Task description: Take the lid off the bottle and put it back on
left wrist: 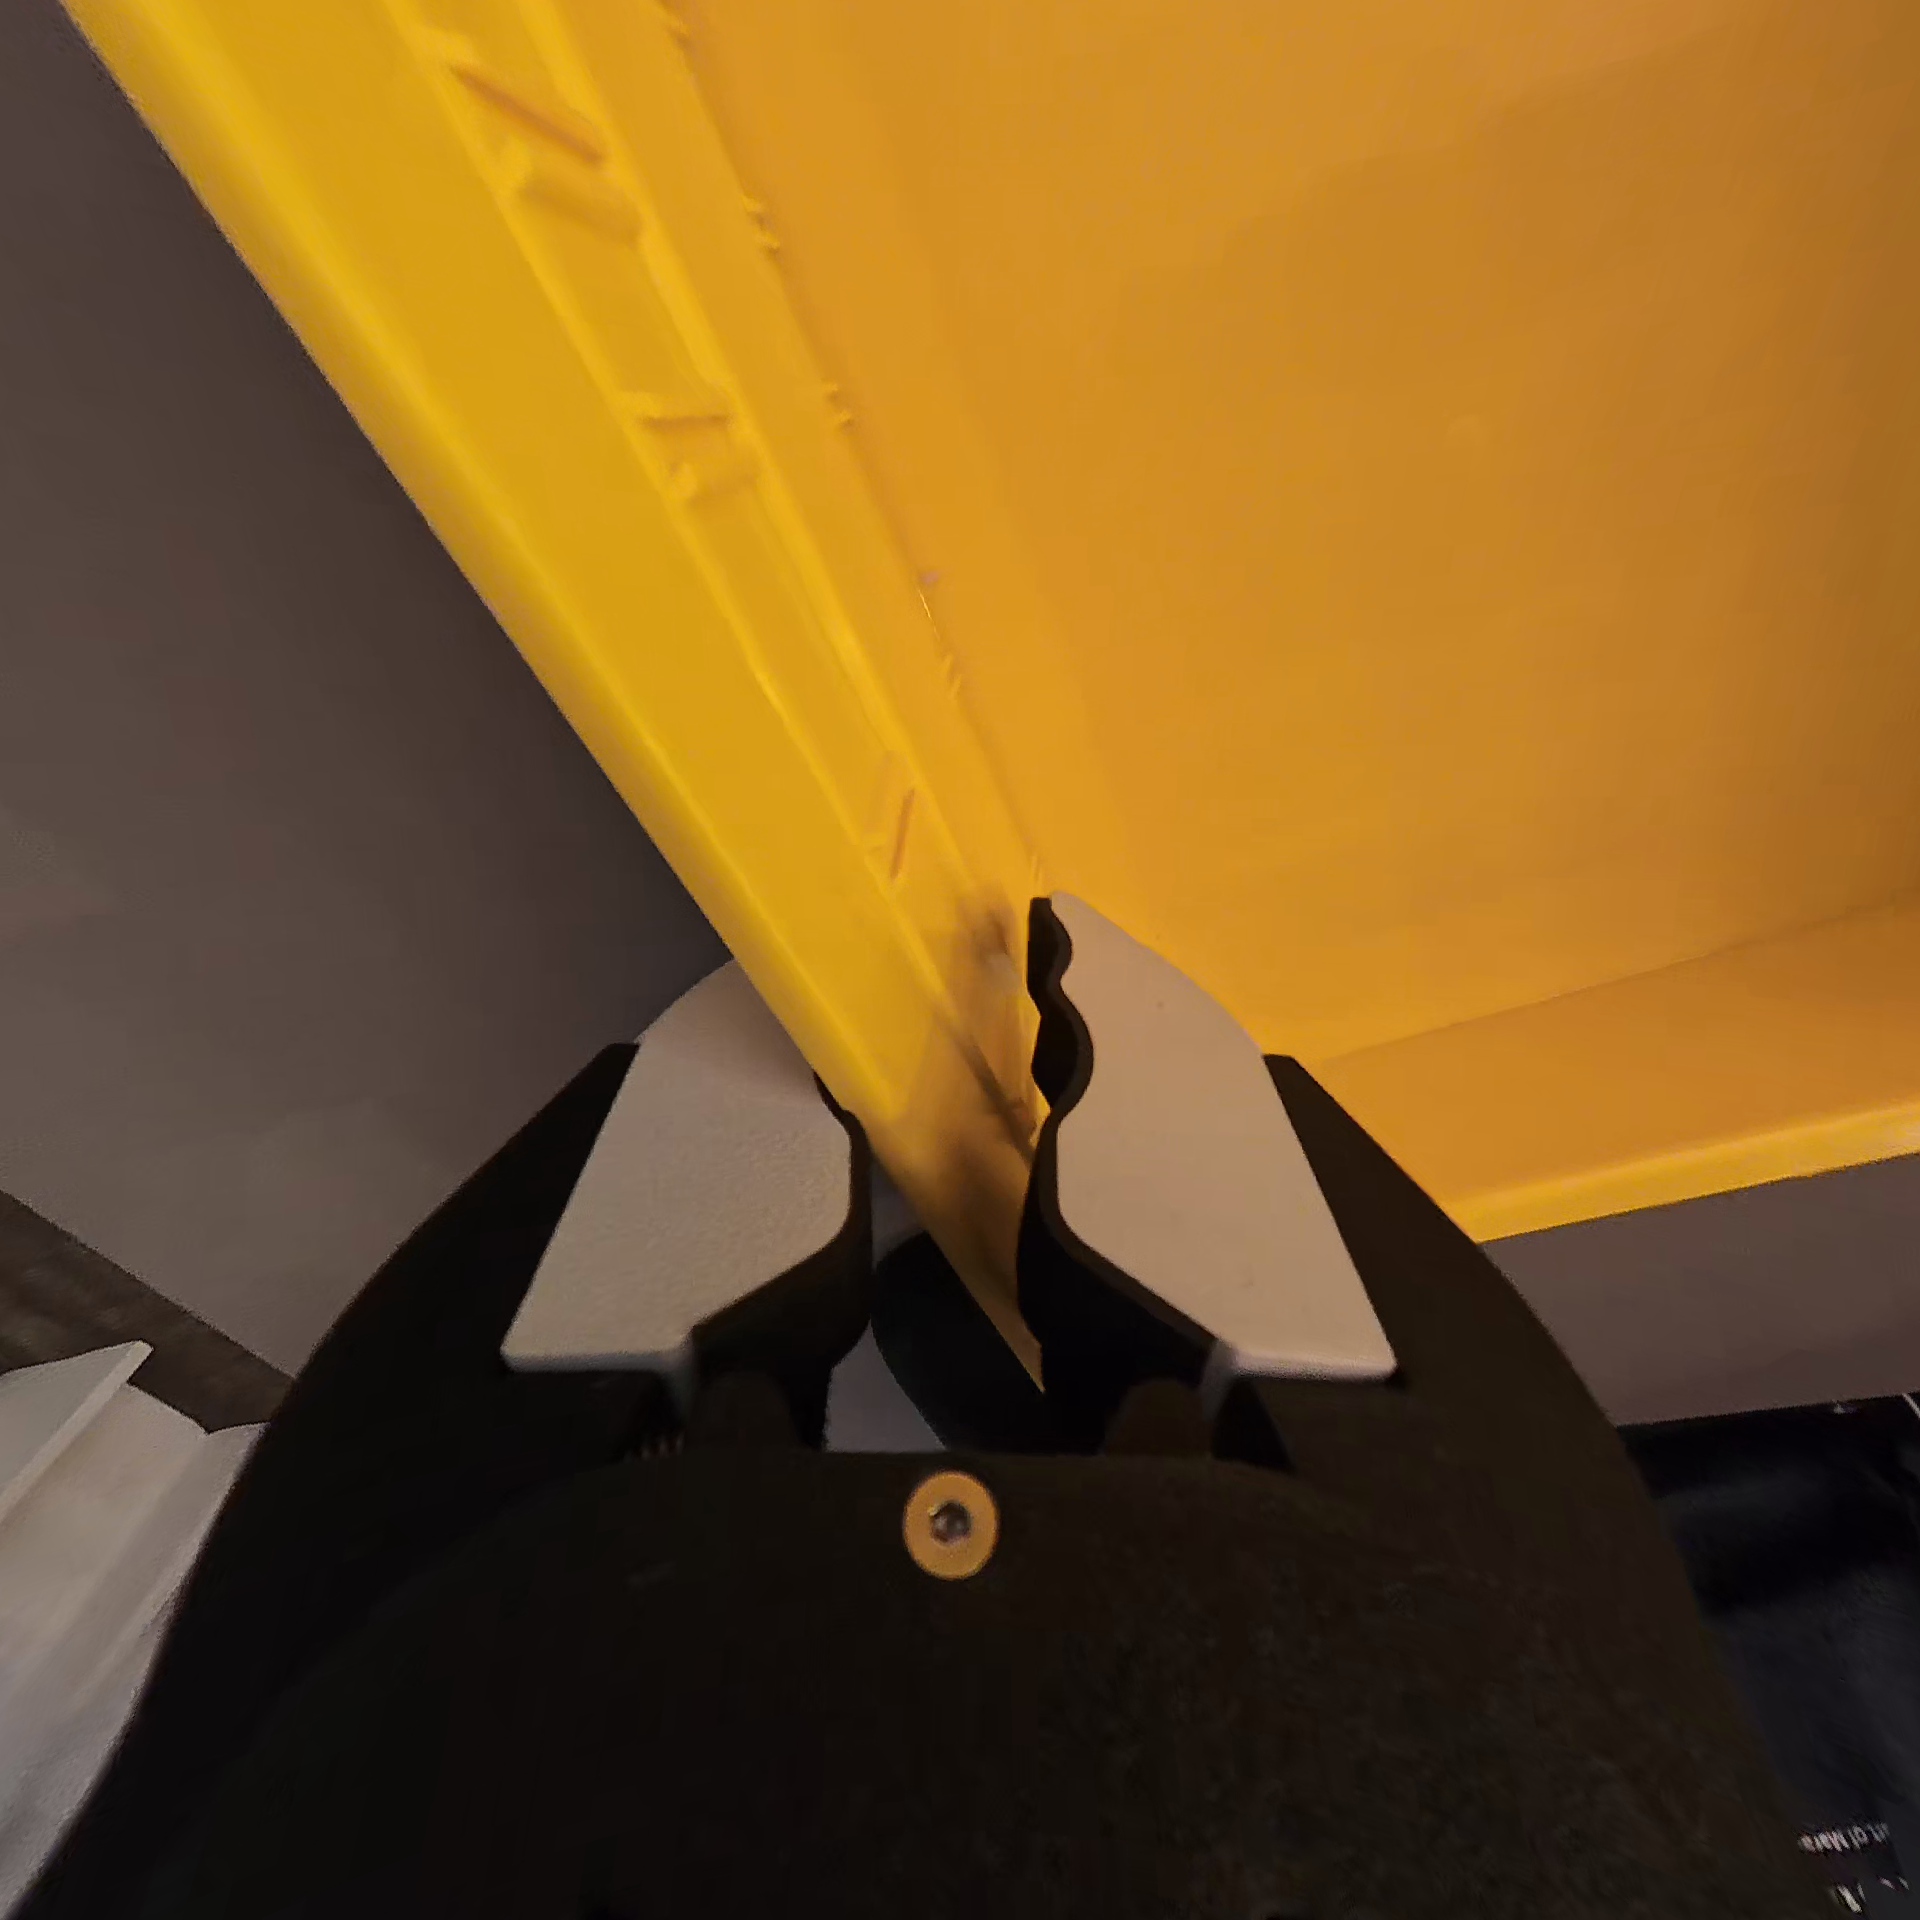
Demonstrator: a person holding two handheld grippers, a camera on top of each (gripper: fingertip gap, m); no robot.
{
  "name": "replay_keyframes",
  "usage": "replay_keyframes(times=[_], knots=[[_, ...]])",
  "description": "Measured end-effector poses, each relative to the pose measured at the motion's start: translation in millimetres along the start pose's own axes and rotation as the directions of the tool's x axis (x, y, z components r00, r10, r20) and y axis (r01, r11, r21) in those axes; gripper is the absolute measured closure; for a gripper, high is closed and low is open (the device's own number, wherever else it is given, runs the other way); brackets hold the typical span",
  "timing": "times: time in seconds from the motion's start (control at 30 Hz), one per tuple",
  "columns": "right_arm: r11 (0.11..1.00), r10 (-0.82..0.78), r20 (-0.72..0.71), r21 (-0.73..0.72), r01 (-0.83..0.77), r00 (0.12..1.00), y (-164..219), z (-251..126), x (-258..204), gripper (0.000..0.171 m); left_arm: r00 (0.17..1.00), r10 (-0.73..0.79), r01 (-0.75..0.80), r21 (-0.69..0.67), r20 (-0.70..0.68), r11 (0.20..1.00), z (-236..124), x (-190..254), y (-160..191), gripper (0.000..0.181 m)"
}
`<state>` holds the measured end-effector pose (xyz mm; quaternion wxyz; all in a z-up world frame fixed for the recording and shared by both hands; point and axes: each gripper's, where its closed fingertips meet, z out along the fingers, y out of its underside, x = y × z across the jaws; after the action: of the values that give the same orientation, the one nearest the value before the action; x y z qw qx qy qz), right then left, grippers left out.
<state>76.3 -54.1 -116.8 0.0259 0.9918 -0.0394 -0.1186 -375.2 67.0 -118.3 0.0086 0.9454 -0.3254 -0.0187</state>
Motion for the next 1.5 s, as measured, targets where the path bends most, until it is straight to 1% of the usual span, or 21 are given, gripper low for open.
replay_keyframes(times=[0.1,0.2,0.3,0.4,0.47,0.5,0.57,0.6,0.63,0.67,0.77,0.87,0.93,1.1,1.2,1.27,1.37,1.4,1.5], knots=[[0.999,-0.039,-0.025,0.015,0.04,0.999,-5,1,-6,0.161,0.999,0.034,-0.034,0.001,-0.039,0.999,-4,8,3,0.15],[0.998,-0.043,-0.044,0.051,0.046,0.998,-8,-6,-6,0.16,0.998,0.049,-0.044,0.102,-0.047,0.994,-22,7,-3,0.15],[0.985,-0.031,-0.079,0.166,0.044,0.996,-14,-29,-7,0.157,0.997,0.05,-0.035,0.228,-0.057,0.973,-50,4,-5,0.15],[0.941,-0.01,-0.154,0.334,0.061,0.988,-16,-65,-11,0.155,0.998,0.043,-0.027,0.377,-0.036,0.926,-84,-2,-6,0.15],[0.865,-0.069,-0.191,0.477,0.153,0.979,-23,-95,-33,0.153,0.999,0.039,-0.023,0.483,-0.023,0.875,-108,-4,-9,0.149],[0.801,-0.127,-0.198,0.558,0.218,0.972,-28,-110,-53,0.153,0.999,0.045,-0.027,0.528,-0.021,0.849,-118,-3,-9,0.149],[0.609,-0.3,-0.215,0.706,0.361,0.929,-37,-137,-108,0.15,0.996,0.082,-0.054,0.597,-0.019,0.801,-136,4,-9,0.149],[0.529,-0.364,-0.23,0.746,0.403,0.903,-37,-143,-133,0.146,0.994,0.104,-0.069,0.617,-0.021,0.784,-141,8,-8,0.149],[0.482,-0.402,-0.245,0.763,0.431,0.882,-36,-143,-153,0.144,0.992,0.124,-0.08,0.628,-0.026,0.774,-145,11,-6,0.148],[0.469,-0.438,-0.249,0.756,0.457,0.863,-35,-138,-171,0.143,0.989,0.144,-0.09,0.633,-0.034,0.769,-147,15,-4,0.148],[0.519,-0.53,-0.19,0.698,0.493,0.826,-31,-106,-216,0.143,0.982,0.186,-0.117,0.631,-0.044,0.767,-150,24,0,0.147],[0.583,-0.544,-0.119,0.658,0.476,0.83,-41,-77,-247,0.143,0.97,0.238,-0.157,0.642,-0.041,0.75,-154,35,1,0.146],[0.629,-0.517,-0.12,0.619,0.471,0.848,-58,-62,-257,0.143,0.959,0.281,-0.187,0.645,-0.045,0.741,-156,44,3,0.146],[0.756,-0.414,-0.137,0.498,0.424,0.9,-100,-33,-264,0.142,0.941,0.333,-0.214,0.661,-0.057,0.719,-161,52,9,0.145],[0.827,-0.342,-0.161,0.417,0.378,0.926,-117,-17,-256,0.141,0.94,0.335,-0.205,0.672,-0.068,0.712,-164,50,13,0.145],[0.864,-0.303,-0.18,0.362,0.349,0.936,-123,-6,-250,0.14,0.938,0.337,-0.197,0.683,-0.076,0.703,-167,49,15,0.145],[0.899,-0.278,-0.149,0.309,0.312,0.949,-126,9,-252,0.14,0.935,0.344,-0.19,0.699,-0.084,0.689,-171,48,16,0.145],[0.911,-0.269,-0.137,0.285,0.298,0.953,-125,14,-254,0.138,0.934,0.347,-0.19,0.701,-0.087,0.687,-171,49,16,0.145],[0.94,-0.238,-0.176,0.205,0.272,0.955,-124,32,-250,0.139,0.932,0.352,-0.193,0.698,-0.09,0.69,-170,50,16,0.145]])
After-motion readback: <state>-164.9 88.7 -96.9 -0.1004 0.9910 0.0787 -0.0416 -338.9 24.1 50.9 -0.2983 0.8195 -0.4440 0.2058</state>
